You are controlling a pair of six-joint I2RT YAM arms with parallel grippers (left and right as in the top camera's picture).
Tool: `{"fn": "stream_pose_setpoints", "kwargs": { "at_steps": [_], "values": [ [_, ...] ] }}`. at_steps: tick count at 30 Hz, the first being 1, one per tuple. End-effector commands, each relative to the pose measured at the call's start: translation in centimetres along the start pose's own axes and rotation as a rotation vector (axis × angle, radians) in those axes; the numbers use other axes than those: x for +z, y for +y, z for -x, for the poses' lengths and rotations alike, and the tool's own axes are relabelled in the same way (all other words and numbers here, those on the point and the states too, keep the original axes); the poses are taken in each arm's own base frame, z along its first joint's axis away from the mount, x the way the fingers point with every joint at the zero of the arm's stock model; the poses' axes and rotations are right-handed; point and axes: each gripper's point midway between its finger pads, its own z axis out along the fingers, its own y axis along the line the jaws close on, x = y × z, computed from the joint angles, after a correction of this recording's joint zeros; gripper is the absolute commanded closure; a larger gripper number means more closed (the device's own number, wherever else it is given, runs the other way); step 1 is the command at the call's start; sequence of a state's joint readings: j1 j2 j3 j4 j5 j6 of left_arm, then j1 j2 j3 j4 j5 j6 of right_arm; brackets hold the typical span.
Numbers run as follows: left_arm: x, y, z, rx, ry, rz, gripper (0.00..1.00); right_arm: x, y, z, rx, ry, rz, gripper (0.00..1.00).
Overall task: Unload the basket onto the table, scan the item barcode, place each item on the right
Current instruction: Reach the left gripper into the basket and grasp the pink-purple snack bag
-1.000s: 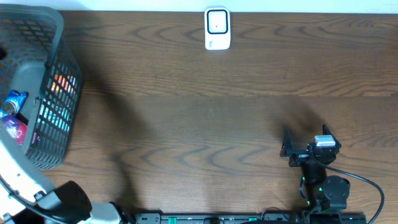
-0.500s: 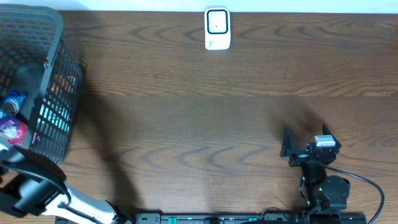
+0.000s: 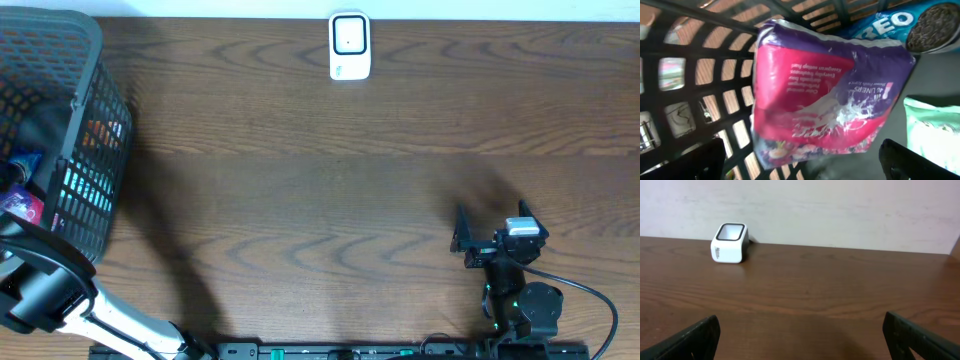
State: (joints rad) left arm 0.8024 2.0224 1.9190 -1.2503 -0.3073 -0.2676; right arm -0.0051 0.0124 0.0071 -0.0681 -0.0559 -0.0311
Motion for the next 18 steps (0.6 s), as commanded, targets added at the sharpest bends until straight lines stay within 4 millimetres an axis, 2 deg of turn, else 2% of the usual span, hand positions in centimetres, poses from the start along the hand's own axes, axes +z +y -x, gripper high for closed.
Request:
{"fn": "stream_pose_setpoints", "kwargs": {
  "at_steps": [1,5,11,18],
  "values": [
    [1.7,-0.2,-0.5,-0.003,0.030,0.030,0.01,0.0,0.1,-0.1,-0.008,0.001,0.005,0.01],
    [2.8,-0.5,-1.0,0.002,0.042,0.035,0.07,0.0,0.1,-0.1,-0.008,0.001,0.005,0.01],
    [4.3,-0.7,-1.1,-0.007,0.036,0.035,0.07,0.0,0.1,-0.1,-0.008,0.001,0.005,0.01],
    [5.1,-0.1,-0.8,-0.027,0.032,0.035,0.06,0.0,0.1,-0.1,-0.008,0.001,0.005,0.01]
  ]
}}
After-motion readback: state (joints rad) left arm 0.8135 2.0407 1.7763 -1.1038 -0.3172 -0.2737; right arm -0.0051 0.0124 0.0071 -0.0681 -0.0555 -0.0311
